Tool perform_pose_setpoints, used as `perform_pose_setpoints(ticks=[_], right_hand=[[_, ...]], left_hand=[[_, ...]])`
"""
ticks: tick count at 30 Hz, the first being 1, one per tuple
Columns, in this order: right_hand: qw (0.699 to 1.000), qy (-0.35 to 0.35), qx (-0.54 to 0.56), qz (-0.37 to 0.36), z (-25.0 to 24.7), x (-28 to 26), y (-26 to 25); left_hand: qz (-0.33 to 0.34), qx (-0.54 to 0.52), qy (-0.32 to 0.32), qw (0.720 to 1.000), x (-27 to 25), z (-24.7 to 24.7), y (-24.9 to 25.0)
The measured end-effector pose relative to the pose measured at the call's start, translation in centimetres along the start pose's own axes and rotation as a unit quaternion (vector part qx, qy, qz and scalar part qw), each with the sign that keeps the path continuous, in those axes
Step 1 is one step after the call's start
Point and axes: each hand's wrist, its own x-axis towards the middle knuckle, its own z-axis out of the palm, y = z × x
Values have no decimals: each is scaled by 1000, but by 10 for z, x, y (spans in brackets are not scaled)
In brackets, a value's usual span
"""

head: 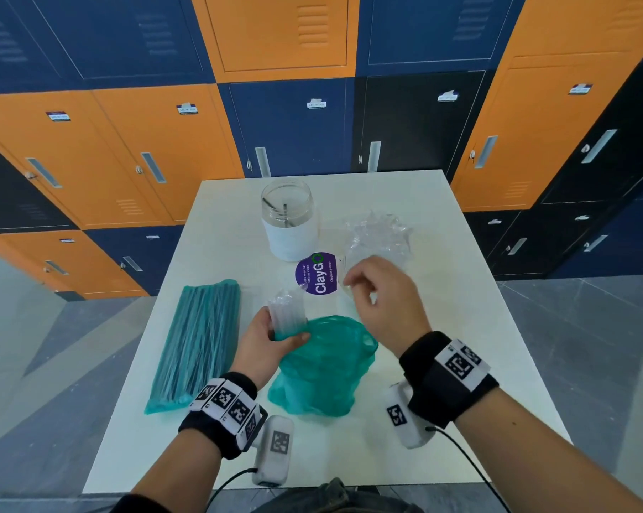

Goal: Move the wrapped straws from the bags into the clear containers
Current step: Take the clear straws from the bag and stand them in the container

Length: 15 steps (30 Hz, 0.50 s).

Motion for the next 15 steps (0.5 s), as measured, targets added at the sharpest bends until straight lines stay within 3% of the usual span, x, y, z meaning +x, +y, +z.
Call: perform_pose_setpoints(ticks=[6,8,12,15], right_hand=[[959,-222,87,153,37,-11,0],[953,-230,95,174,41,-11,-2],[939,-189,176,227,44,-11,-3],[933,-152,235,227,37,-9,-5]], left_hand=[[19,17,-14,1000,0,4,4],[21,27,-17,999,-1,5,6],[17,28,-20,999,-2,5,6],[14,14,-13,1000,-1,3,4]])
